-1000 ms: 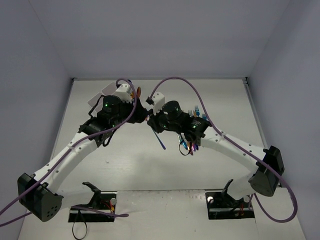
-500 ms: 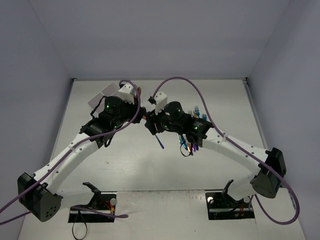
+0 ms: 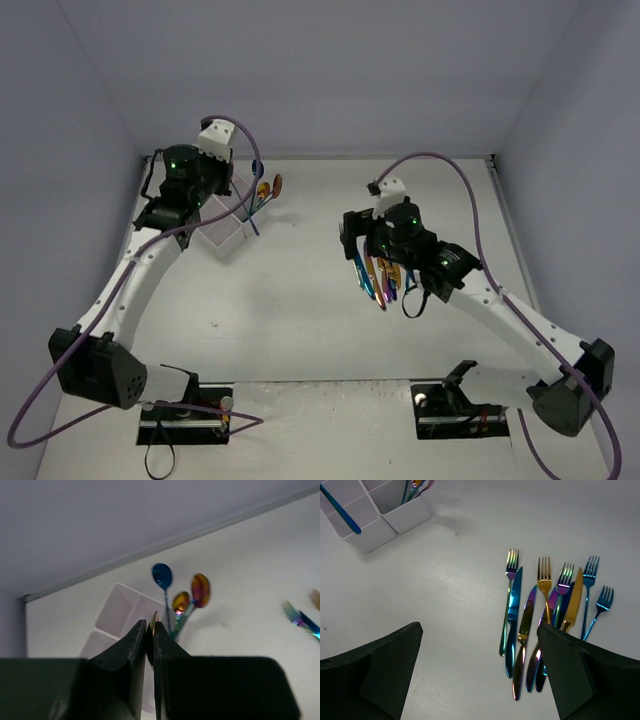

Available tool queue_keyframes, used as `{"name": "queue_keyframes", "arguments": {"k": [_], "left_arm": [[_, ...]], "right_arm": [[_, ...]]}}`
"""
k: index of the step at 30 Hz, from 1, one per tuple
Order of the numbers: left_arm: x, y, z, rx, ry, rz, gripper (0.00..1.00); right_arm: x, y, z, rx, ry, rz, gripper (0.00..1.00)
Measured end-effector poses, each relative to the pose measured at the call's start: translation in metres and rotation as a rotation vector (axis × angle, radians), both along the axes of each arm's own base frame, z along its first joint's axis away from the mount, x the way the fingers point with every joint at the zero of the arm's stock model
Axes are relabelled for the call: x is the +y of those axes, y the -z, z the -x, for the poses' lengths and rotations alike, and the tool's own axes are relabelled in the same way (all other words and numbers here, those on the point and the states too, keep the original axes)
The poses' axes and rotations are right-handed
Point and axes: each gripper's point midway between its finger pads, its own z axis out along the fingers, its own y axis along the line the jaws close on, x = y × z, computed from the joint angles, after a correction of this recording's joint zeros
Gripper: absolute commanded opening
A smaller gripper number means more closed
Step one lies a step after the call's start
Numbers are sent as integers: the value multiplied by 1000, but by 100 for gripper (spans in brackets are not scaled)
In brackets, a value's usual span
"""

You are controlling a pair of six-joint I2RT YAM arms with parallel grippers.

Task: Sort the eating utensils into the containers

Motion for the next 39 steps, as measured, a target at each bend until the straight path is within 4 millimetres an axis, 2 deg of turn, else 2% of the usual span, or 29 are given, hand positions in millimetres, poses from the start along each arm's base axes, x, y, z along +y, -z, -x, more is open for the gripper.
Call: {"name": "queue_keyframes", "arguments": {"k": [3,9,13,17,23,28,31,34,39], "left_arm": [[10,8,-31,-7,-15,-69,0],[0,38,-82,7,34,-173,0],[-3,51,-107,-1,55,-235,0],[-5,60,-122,-13,76,-294,0],[-13,77,-125,-7,141,-319,0],[-19,111,-115,38,197,-319,5],[-20,131,-109,72,214,-321,14],[-22,131,-107,72,222,-309,21],[-23,131,-102,82,217,-280,41]], "right_arm": [[-16,-6,11,-6,33,-9,100],[-37,-6,29,-6,76,-21,100],[-47,3,40,12,92,-26,100],[-52,4,46,17,99,-28,100],[-56,6,46,18,117,-20,100],[-60,13,45,28,132,1,100],[-61,18,43,38,141,16,100],[-60,26,40,57,149,37,100],[-57,46,35,108,154,87,100]]}}
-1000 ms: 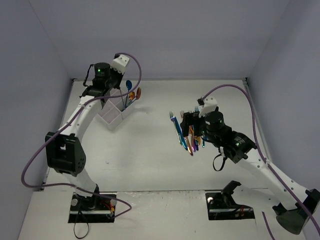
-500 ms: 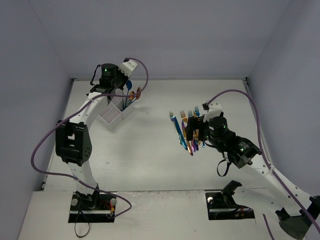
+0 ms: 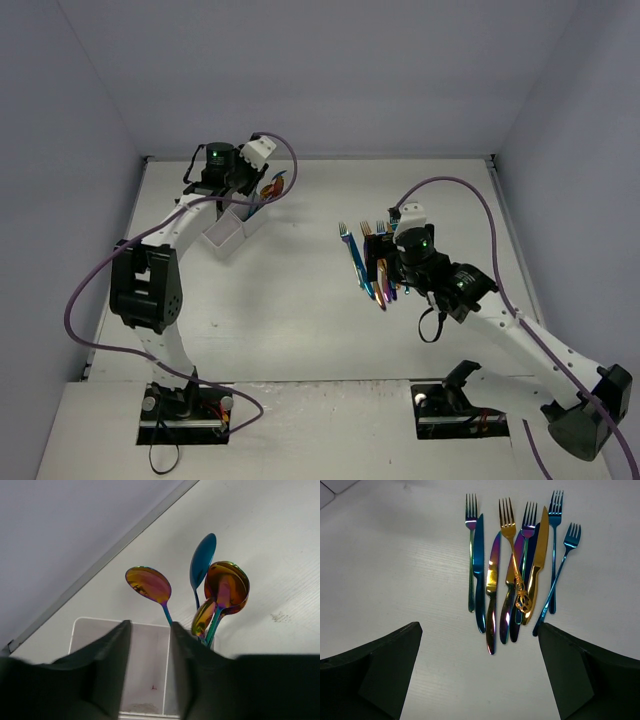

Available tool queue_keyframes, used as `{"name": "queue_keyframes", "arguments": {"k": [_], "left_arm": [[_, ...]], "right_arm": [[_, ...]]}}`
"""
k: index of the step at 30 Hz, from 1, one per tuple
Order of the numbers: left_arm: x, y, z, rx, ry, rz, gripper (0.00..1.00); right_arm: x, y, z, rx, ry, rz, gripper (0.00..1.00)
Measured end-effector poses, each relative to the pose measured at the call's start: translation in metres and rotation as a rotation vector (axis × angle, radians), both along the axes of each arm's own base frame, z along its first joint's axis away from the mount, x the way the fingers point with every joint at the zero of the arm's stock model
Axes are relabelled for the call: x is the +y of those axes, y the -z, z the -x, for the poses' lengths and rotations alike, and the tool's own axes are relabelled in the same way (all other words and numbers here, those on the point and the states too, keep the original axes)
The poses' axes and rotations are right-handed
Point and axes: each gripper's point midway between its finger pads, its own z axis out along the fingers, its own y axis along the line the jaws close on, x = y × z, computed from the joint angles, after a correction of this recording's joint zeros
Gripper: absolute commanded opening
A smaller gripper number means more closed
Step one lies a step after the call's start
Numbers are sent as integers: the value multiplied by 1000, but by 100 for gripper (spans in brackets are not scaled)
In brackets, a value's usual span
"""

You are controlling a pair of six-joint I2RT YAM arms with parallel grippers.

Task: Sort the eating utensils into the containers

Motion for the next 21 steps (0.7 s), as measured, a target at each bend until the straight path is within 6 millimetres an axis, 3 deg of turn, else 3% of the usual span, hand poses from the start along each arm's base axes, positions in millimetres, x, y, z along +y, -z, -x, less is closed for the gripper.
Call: {"name": "queue_keyframes", "arguments": {"k": [5,11,17,21], "left_arm": [[0,-13,7,-3,-22,46,53],[5,-61,26,-70,-63,124,57],[18,-105,68,-117,-159,257,61],[28,-118,104,-90,-240,370,66]], "right_arm": [[0,18,-6,51,20,32,100],[-13,38,-18,113,92,58,96],[-38,57,-42,183,205,72,84],[-56,75,-57,248,275,74,77]]}}
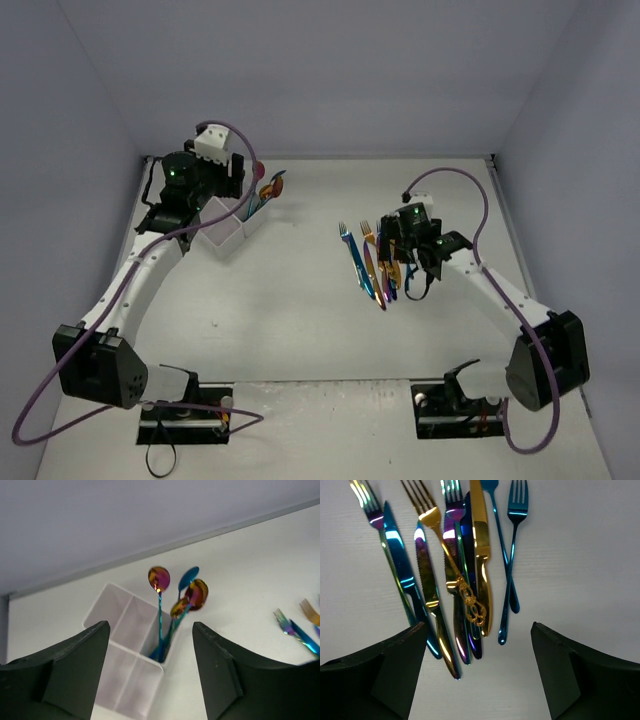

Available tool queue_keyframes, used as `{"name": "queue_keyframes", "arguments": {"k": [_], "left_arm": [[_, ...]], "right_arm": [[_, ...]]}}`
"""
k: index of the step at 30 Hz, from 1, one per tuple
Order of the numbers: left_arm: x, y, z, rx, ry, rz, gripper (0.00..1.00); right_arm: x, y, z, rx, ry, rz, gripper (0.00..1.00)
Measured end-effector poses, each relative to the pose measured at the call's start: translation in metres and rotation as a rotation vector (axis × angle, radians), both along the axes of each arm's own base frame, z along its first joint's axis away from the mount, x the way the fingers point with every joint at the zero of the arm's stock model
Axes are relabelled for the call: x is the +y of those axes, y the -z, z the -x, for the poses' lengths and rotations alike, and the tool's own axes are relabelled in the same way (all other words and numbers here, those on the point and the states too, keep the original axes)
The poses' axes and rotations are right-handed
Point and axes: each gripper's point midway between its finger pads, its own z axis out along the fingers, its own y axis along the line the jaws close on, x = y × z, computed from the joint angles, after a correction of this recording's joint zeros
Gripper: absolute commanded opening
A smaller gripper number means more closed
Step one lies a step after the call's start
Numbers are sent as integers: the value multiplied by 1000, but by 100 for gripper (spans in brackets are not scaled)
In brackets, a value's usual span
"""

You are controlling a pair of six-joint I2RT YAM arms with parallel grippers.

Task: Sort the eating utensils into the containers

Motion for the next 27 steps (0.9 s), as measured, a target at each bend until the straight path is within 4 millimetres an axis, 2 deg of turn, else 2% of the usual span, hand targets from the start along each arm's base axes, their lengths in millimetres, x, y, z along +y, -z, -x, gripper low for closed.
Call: {"name": "queue_keyframes", "arguments": {"k": [3,6,12,15,23,27], "left_arm": [[6,5,32,53,-42,82,66],[10,18,64,119,-70,154,66],[10,58,114,257,-92,235,67],[12,79,135,326,-105,242,67],[17,89,159,368,-120,254,67],[17,91,162,381,-122,265,67]], "right_arm": [[-16,14,-12,48,62,2,69],[-29,30,-25,96,112,0,60],[-44,55,-54,145,169,-26,43],[-46,68,-69,158,181,-38,38],[-45,97,-89,187,184,-39,32],[-43,102,-98,177,179,-39,18]]}}
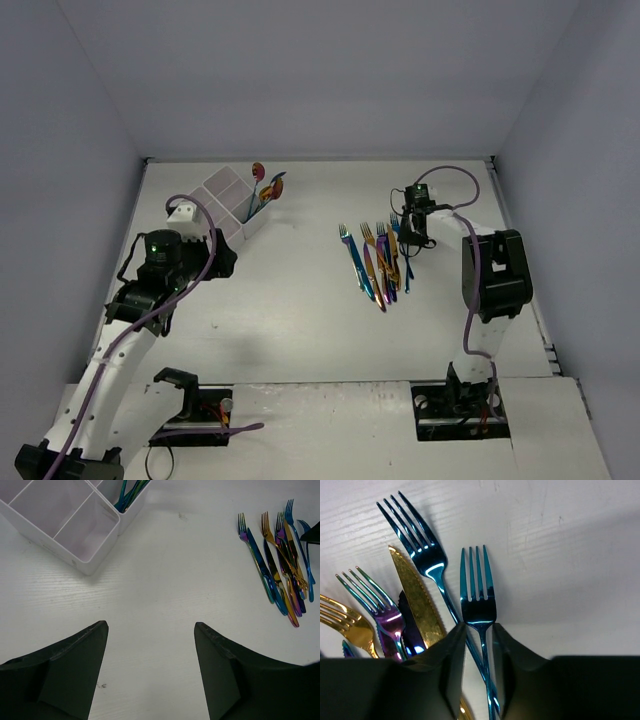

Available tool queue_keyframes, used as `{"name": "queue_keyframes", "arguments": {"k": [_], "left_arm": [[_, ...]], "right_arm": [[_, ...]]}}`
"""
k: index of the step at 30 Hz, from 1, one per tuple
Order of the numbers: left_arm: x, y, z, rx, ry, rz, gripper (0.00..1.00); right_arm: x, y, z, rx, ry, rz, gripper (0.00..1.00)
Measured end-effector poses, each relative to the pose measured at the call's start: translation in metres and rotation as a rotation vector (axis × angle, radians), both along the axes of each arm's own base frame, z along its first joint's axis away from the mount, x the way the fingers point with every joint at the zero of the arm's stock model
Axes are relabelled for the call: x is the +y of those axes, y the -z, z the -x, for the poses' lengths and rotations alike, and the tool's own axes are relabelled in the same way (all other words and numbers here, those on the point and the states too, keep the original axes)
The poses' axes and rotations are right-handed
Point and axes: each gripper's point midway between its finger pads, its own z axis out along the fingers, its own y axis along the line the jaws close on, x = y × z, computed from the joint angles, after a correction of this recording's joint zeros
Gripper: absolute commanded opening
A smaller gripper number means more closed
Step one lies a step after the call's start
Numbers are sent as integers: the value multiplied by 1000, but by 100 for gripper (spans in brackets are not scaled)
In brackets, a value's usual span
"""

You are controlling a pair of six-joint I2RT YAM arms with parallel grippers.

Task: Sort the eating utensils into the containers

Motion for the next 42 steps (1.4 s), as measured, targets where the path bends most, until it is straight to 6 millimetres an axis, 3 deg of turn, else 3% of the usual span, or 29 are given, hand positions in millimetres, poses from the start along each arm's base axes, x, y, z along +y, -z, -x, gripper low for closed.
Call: {"name": "queue_keyframes", "arguments": {"k": [4,10,13,17,20,25,28,35,42], "left_arm": [[-1,2,1,10,2,5,67],[-5,1,2,27,17,21,67],[-11,-9,-1,24,31,44,67],[-24,-36,-8,-1,71,102,67],[-39,-59,-12,-14,110,172,67],[-73,-85,-17,-4,195,307,67],[-97,-95,-16,13,250,377,67],[-154,-118,-16,36,371,494,67],[-178,-121,-25,64,371,584,63]], "right_arm": [[-1,4,-5,-8,-14,12,1],[-1,1,-5,-13,-63,57,0],[9,-15,-3,-48,-111,76,0],[38,-70,0,-174,-228,84,0],[82,-129,12,-319,-391,51,0],[156,-217,61,-551,-699,-51,0],[181,-245,87,-629,-822,-98,0],[220,-256,126,-657,-1008,-172,0],[235,-260,144,-663,-1074,-203,0]]}}
